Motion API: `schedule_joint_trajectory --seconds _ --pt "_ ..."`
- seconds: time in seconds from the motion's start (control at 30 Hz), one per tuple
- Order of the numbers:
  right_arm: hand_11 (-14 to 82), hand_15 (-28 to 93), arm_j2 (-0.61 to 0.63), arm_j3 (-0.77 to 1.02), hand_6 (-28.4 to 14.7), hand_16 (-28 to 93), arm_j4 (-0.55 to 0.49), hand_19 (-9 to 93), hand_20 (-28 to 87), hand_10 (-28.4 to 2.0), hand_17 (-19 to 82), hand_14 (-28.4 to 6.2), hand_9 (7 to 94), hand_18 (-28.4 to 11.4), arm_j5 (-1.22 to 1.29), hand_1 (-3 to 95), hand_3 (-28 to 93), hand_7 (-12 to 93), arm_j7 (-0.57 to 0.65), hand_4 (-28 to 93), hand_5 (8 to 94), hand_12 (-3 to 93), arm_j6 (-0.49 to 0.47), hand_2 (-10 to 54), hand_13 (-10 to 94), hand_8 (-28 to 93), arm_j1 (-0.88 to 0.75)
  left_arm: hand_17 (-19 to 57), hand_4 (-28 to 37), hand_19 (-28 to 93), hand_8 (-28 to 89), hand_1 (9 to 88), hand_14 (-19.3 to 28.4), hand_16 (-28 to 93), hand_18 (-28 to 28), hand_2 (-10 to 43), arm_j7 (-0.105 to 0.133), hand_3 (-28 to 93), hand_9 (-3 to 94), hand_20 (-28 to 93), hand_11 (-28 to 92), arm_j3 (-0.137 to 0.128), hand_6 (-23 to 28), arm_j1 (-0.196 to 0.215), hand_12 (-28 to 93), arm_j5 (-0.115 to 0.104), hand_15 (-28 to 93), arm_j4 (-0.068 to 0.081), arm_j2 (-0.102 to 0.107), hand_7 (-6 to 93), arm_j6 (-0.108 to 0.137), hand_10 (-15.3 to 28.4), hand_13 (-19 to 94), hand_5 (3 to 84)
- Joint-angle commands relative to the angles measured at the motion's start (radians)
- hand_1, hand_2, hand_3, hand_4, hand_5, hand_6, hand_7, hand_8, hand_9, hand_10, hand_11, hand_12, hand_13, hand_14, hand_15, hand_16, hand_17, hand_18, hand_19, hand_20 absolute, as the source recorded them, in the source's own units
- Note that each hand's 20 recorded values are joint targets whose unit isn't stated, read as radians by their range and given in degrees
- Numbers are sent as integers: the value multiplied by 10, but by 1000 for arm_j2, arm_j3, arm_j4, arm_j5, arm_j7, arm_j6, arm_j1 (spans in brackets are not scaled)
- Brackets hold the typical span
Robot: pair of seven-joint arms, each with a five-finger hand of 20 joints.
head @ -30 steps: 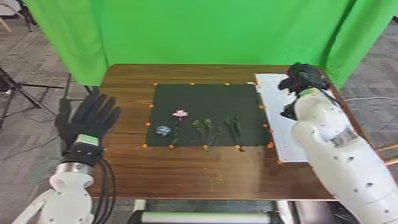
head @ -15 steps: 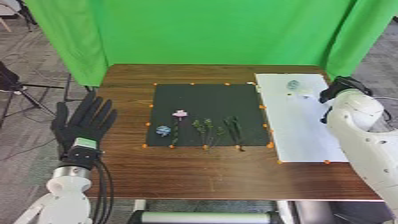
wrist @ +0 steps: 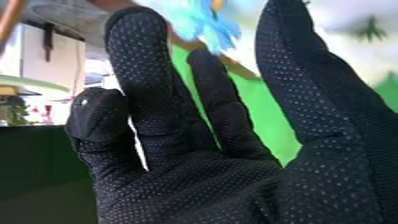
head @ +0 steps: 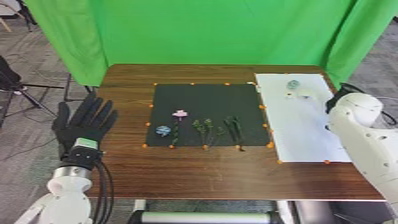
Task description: Arrange flowers
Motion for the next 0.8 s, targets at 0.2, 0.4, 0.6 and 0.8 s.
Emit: schedule_joint_trajectory --seconds 0.2,0.4,0.6,0.8 --pt "133 517 -25 -24 -33 308 32 932 365 -133 450 -74 677 -211 -53 561 720 163 -34 -281 618 139 51 -95 746 -111 -45 -40 -283 350 -96 228 145 -86 135 168 -30 707 316 99 215 9 71 -13 100 14 390 4 -17 151 -6 131 249 394" --pt "79 607 -25 -34 -7 293 17 932 399 -81 466 -77 865 -203 -108 617 660 214 -72 -283 746 355 144 -95 776 13 -83 -39 -283 349 -97 207 146 -87 134 194 -24 677 323 99 209 10 71 -8 94 1 388 5 -16 141 -15 133 249 396" --pt "85 611 -3 -5 1 292 -126 932 417 -82 472 -76 900 -205 -180 619 675 249 -109 -283 781 382 201 -95 786 26 -155 -40 -283 348 -93 198 146 -87 134 198 -18 675 322 99 204 6 71 -2 92 4 384 2 -11 128 -20 133 247 397" --pt "83 606 0 -10 -4 292 -348 932 418 -83 474 -74 905 -205 -332 618 688 248 -341 -283 788 389 277 -95 788 29 -202 -39 -283 346 -90 197 146 -85 133 196 -3 680 322 100 203 -13 71 15 94 0 382 -2 -8 126 -17 133 247 397"
